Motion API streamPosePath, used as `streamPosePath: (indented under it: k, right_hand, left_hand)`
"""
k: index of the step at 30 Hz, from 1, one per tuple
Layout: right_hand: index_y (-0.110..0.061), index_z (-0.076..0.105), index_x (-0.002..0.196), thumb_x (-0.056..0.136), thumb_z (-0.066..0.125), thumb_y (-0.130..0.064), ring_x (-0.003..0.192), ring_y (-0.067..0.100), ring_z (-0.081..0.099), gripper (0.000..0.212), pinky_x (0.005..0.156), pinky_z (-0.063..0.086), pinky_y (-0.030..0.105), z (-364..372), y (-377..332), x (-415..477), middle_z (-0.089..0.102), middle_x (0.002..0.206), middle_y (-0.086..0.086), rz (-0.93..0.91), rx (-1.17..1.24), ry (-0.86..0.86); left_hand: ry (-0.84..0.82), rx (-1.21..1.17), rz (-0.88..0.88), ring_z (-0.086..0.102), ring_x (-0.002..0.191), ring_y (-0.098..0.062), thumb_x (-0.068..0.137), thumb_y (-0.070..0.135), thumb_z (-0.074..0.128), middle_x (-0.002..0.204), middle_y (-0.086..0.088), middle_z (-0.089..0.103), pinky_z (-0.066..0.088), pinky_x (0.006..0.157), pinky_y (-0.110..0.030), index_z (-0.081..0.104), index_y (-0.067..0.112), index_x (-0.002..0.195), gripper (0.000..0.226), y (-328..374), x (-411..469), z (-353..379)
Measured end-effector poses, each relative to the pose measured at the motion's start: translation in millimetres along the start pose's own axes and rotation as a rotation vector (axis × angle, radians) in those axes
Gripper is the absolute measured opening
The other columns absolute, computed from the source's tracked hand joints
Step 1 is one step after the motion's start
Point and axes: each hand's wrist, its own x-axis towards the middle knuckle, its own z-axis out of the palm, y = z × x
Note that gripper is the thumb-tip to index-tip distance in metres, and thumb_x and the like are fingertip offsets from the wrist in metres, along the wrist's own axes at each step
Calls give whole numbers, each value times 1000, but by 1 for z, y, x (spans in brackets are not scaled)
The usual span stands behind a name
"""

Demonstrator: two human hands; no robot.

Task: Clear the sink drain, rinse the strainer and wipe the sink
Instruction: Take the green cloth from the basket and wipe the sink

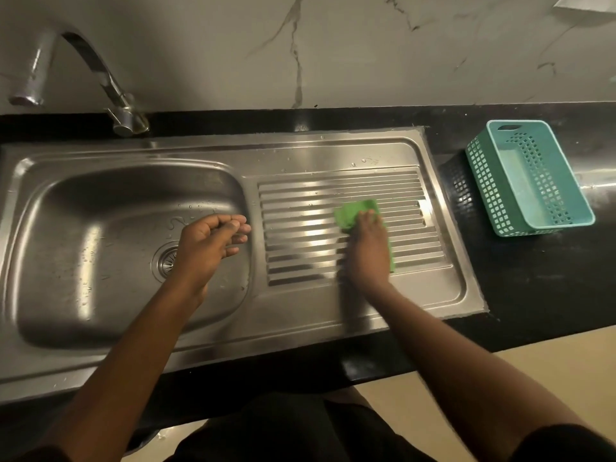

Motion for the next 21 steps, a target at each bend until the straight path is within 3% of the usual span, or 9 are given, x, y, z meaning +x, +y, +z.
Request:
streamPosePath:
  k: [3, 6, 9, 12, 17, 21]
  right_hand:
    - [-4, 30, 161, 95, 48, -2, 161, 33, 15, 69, 132, 11, 44, 25, -66, -31, 22, 171, 17, -206, 75, -91]
    - [-6, 29, 163, 92, 55, -5, 162, 33, 9, 75, 132, 5, 44, 40, -113, -48, 20, 172, 15, -372, 96, -197]
    - [-11, 34, 162, 94, 57, -7, 161, 29, 16, 71, 132, 10, 42, 30, -96, -41, 26, 171, 11, -550, 70, -241]
    - [-15, 45, 157, 97, 60, -6, 157, 26, 31, 62, 128, 20, 35, 5, -35, -22, 39, 166, 6, -727, 21, -248]
    - [-17, 41, 159, 94, 67, -6, 156, 25, 32, 71, 122, 35, 43, -37, 68, 15, 38, 167, 5, -411, -44, -112]
    - [-13, 38, 158, 105, 45, -5, 156, 34, 31, 54, 123, 35, 51, -62, 121, 51, 36, 167, 12, -147, -107, -51]
  left_hand:
    - [-1, 6, 0, 76, 110, -31, 105, 17, 61, 106, -6, 82, 57, 99, -47, 77, 15, 110, 17, 2, 0, 2]
    - [15, 12, 17, 76, 109, -31, 106, 18, 60, 107, -7, 82, 58, 94, -41, 76, 14, 112, 18, 5, 1, 4]
    - [33, 15, 23, 77, 107, -27, 105, 21, 61, 103, -2, 83, 59, 92, -39, 77, 18, 109, 17, 6, 3, 4]
    - [39, 11, 14, 77, 108, -27, 105, 21, 62, 102, -1, 83, 58, 94, -40, 77, 21, 106, 16, 5, 3, 4]
    - [41, 8, -5, 76, 111, -30, 106, 19, 61, 104, -2, 83, 57, 101, -48, 77, 19, 109, 17, 3, -2, 6]
    - [61, -9, -24, 74, 114, -35, 106, 16, 60, 108, -7, 81, 56, 103, -50, 76, 12, 113, 18, 2, -4, 8]
